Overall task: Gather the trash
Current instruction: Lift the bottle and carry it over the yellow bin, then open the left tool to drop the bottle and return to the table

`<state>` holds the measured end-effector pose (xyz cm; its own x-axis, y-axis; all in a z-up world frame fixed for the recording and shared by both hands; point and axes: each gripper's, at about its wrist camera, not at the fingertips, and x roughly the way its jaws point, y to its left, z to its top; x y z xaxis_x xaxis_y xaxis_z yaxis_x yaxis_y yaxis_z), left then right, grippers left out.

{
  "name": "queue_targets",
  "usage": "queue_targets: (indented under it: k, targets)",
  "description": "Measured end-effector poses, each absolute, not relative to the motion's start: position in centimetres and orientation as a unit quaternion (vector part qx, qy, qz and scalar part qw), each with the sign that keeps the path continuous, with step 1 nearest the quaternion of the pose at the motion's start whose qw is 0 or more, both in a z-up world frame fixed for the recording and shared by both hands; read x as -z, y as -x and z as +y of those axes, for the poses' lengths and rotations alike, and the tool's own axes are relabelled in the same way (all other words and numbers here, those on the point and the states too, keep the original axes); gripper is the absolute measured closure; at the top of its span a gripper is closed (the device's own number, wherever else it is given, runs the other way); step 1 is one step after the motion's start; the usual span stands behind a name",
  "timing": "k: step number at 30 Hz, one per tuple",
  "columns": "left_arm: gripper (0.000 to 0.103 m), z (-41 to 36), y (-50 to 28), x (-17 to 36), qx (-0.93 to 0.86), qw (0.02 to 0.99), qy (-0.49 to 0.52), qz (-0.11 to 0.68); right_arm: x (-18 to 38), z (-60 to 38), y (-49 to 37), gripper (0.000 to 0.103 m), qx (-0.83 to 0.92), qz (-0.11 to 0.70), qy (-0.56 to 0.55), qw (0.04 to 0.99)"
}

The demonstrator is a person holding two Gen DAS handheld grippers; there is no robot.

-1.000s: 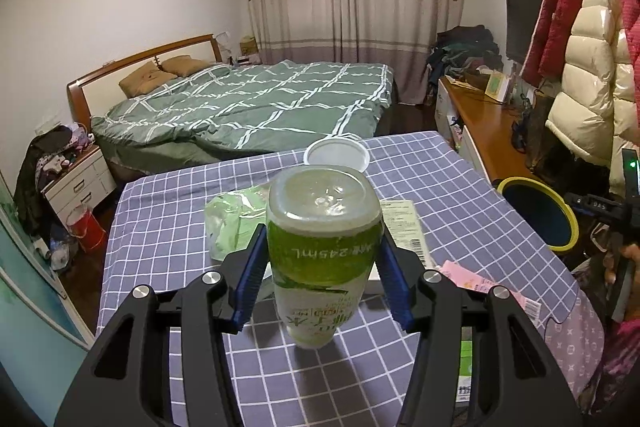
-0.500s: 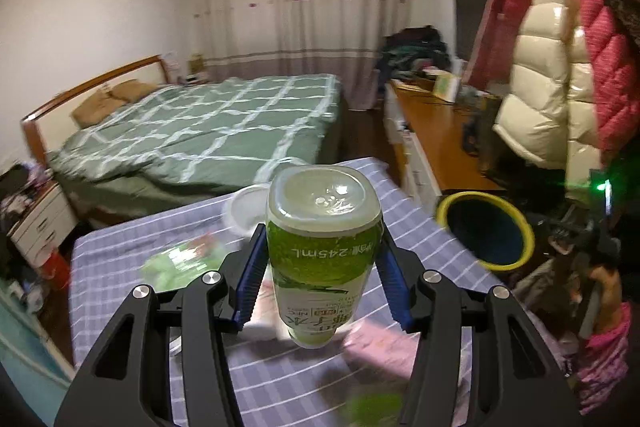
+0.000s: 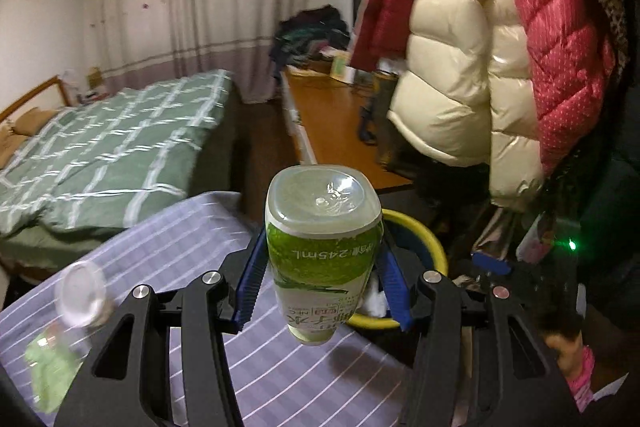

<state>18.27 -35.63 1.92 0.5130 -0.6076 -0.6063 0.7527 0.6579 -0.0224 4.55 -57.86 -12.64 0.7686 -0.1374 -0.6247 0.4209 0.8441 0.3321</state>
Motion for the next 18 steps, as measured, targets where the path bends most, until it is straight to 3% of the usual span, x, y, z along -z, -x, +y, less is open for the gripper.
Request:
queue_targets:
  k: [16,17,18]
  targets:
    - [0.05,-50.5,-19.9,9.8,0.416,0.78,-0.14,0.446,14.1,-61.9,-2.5,0.063,0.171,0.296,-0.282,0.897]
    - [0.047,-50.7,-20.0,10.3,0.414,0.78,-0.139,0.449,14.1,-61.9,-2.5,0.062,0.169,0.296,-0.282,0.897]
    - [0.037,-50.8,-20.0,10.4,0.411,0.783,-0.139,0.446,14.1,-61.8,-2.5,0.062,0.168,0.296,-0.281,0.897]
